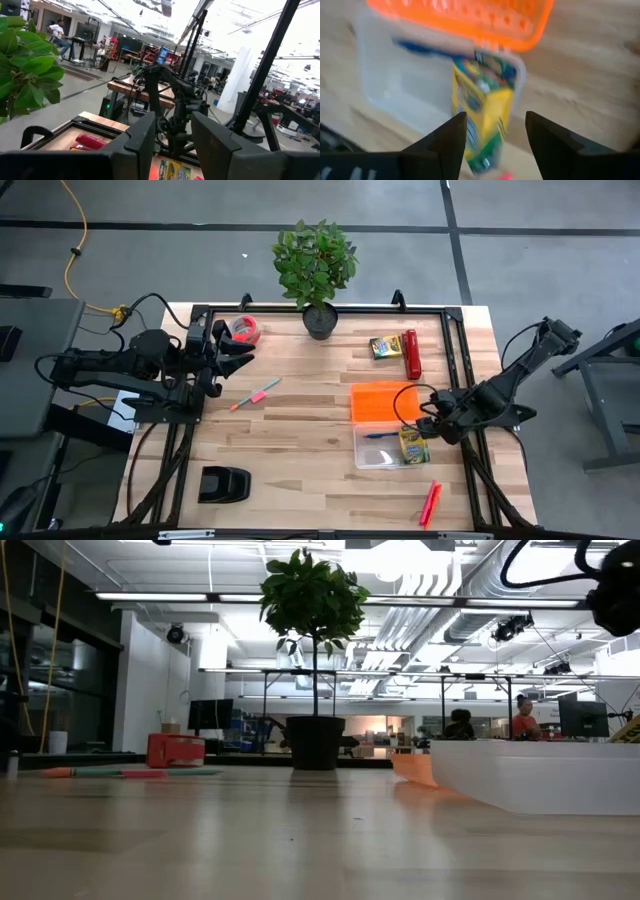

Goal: Pack school essentials
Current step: Put the left orange crayon box into the orange supply box

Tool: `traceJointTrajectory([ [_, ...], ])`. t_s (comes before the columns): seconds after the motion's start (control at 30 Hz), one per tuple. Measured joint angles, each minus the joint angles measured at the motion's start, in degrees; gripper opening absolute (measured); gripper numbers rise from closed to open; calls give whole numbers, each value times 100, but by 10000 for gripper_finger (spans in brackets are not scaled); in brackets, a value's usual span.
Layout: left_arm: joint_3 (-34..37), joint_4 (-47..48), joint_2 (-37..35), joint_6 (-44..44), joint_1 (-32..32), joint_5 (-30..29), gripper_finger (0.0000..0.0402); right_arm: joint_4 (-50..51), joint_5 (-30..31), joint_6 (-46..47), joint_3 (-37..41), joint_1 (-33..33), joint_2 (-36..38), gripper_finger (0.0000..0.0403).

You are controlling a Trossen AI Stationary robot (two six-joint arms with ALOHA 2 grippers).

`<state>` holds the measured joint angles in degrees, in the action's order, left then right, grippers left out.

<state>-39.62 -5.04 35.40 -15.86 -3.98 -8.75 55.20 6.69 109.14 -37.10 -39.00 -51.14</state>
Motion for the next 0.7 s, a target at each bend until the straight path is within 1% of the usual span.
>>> traceJointTrajectory([
  [0.07, 0, -2, 0, 2, 0, -66, 116, 82, -315, -55, 0, -2, -36, 177],
  [0.13, 0, -2, 0, 0, -1, -97, 116, 87, -422, -57, 0, -4, -89, 151],
  [0.2, 0, -15, 0, 1, -1, -99, 116, -22, -425, -55, 0, -2, -163, 111],
  [0.3, 0, -57, 0, 0, -1, -99, 116, -40, -608, -104, 0, -2, -404, 29],
  [0.33, 0, -72, 0, 2, -1, -99, 116, -50, -717, -139, 0, -2, -514, 15],
  [0.43, 0, -85, 0, 2, -1, -101, 116, -256, -1015, -189, 0, -2, -922, 19],
  [0.5, 0, -83, 2, 2, -1, -101, 116, -504, -1120, -290, 0, -2, -1157, 11],
  [0.57, 0, -84, 0, 2, -1, -107, 116, -712, -1073, -272, 0, -2, -1305, 3],
  [0.7, 0, -83, 0, 1, -1, -114, 115, -851, -969, -147, 0, -3, -1352, 3],
])
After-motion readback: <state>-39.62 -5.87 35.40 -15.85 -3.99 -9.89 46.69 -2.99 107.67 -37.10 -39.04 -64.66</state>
